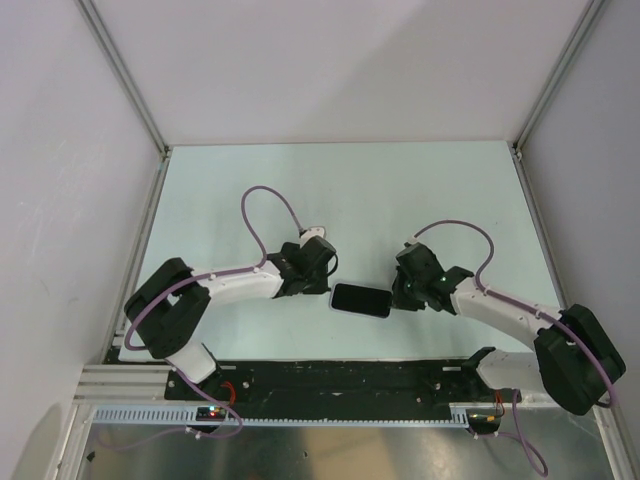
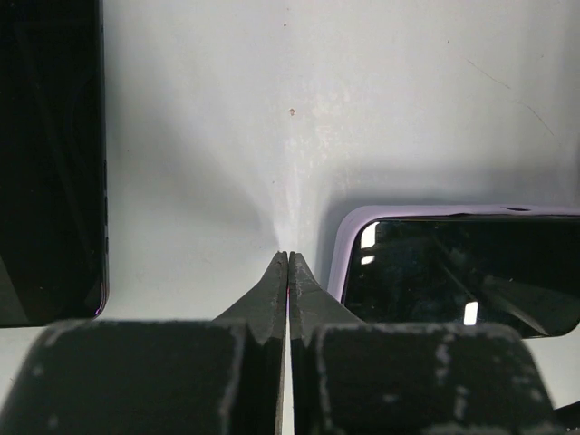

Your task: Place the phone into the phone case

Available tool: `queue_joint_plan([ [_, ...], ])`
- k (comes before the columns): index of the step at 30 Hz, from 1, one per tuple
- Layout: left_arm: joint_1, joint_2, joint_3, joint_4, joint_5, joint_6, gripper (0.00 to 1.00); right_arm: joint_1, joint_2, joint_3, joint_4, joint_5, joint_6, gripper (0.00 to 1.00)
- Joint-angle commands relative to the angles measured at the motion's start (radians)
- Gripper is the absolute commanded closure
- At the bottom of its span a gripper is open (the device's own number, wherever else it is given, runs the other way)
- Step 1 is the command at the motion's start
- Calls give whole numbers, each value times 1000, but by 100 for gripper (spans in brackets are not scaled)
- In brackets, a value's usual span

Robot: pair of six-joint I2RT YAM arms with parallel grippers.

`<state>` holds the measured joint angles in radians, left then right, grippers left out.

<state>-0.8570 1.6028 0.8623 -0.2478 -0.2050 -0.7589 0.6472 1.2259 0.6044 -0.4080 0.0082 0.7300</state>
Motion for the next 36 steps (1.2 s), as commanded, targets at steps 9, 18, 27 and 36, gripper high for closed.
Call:
queue_joint_plan([
  [9, -15, -17, -4, 35, 6, -7, 100, 51, 73, 0, 56, 32, 15, 98],
  [18, -21, -76, -33, 33, 25, -14, 99, 60, 82, 2, 53, 40, 9, 92],
  [27, -75, -163, -99, 34, 26, -61, 72, 61, 84, 20, 53, 41, 2, 87],
  [36, -99, -110, -86, 34, 18, -65, 77, 65, 90, 25, 53, 42, 2, 82],
])
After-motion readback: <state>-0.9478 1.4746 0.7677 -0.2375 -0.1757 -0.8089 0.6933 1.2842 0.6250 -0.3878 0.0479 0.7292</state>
